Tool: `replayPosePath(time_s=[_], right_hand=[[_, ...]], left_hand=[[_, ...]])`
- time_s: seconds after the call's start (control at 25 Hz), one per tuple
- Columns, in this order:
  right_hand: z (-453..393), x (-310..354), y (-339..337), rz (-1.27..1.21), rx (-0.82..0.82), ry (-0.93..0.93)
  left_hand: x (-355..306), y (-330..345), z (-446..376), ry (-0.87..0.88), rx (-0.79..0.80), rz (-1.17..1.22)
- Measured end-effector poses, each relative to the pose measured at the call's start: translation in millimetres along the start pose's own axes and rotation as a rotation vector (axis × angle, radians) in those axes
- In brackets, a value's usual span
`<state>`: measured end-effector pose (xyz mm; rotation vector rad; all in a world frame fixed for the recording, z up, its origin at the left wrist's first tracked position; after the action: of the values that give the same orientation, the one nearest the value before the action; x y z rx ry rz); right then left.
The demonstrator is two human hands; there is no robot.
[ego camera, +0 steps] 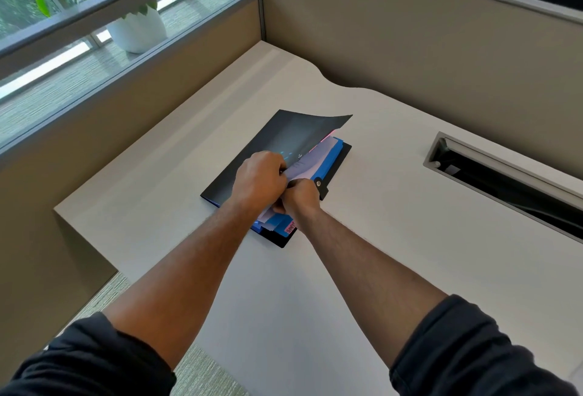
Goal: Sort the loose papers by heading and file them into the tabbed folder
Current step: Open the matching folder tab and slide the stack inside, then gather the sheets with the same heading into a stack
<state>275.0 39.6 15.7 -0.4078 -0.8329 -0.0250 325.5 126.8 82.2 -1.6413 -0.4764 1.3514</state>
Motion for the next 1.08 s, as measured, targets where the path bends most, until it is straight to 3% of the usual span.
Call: replayPosePath(time_s=[0.24,0.56,0.84,1.08], right_hand=[[14,-26,-12,0.005,0.076,-0.026],[54,-82,-53,-0.014,-0.009,-0.041],[120,-181,-101,0.104,-0.206,-0.050],[184,-271,-154,0.152,-0.436,0.025]], left_hand=[[-7,21,9,-0.010,0.021,0.000],[-9,61,24,0.082,0.042,-0.009],[-53,103,51,0.139,0.076,0.083],[-128,165,107,0.350,0.218,0.104]])
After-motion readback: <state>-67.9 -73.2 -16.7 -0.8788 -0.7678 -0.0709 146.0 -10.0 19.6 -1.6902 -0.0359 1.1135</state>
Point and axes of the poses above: each hand's wrist, its own z-axis away from the middle knuckle, its own y-axis out of the palm, x = y × z, the point moved 3 cm from there along -z, towards the middle knuckle, and after that the axes turned 13 degrees about z, right-handed, at the moved point
